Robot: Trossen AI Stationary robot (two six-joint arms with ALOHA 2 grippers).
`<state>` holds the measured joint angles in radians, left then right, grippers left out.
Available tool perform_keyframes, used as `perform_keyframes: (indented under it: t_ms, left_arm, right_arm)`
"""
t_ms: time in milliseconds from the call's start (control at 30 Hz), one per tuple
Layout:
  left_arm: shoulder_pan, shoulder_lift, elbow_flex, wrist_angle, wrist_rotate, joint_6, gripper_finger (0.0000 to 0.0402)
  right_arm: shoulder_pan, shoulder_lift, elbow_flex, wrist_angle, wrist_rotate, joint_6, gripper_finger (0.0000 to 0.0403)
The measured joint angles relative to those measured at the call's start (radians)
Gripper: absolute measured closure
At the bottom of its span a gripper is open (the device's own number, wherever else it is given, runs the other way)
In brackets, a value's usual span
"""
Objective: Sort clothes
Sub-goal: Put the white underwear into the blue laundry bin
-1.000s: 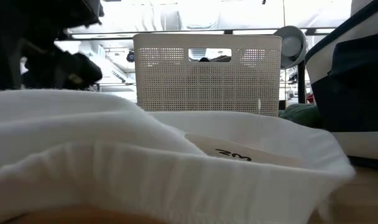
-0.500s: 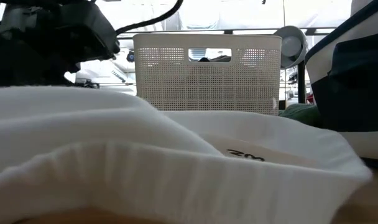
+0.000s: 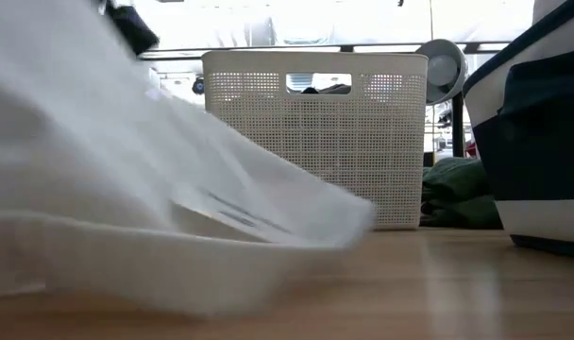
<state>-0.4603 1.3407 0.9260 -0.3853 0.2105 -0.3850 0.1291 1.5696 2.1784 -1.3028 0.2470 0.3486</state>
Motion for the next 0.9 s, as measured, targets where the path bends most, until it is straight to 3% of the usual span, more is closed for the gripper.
perform_keyframes:
  t_ms: [167,300,567,733,833,900]
  left_arm:
    - [0.012,-0.115,0.107,-0.062,-0.202,0.049,0.0401]
    - [0.036,-0.138,0.205,-0.068,-0.313,0.095,0.0401]
    - [0.050,-0.039,0.438,-0.178,-0.395,0.241,0.0401]
    - [0.053,0.031,0.542,-0.222,-0.428,0.325,0.0401]
    - [0.053,0.059,0.601,-0.279,-0.472,0.369,0.0402]
    - [0.053,0.071,0.642,-0.332,-0.502,0.390,0.0402]
  right_arm:
    - [0.023,0.017,-0.009,0.071,-0.164,-0.045,0.0183]
    - [0.036,0.075,-0.017,0.171,-0.277,-0.055,0.0179]
    - [0.048,0.202,-0.018,0.297,-0.285,-0.138,0.0134]
    - [0.048,0.278,-0.016,0.299,-0.418,-0.196,0.0114]
    - [0.048,0.321,-0.016,0.300,-0.527,-0.227,0.0118]
    - [0.051,0.348,-0.016,0.317,-0.543,-0.244,0.0128]
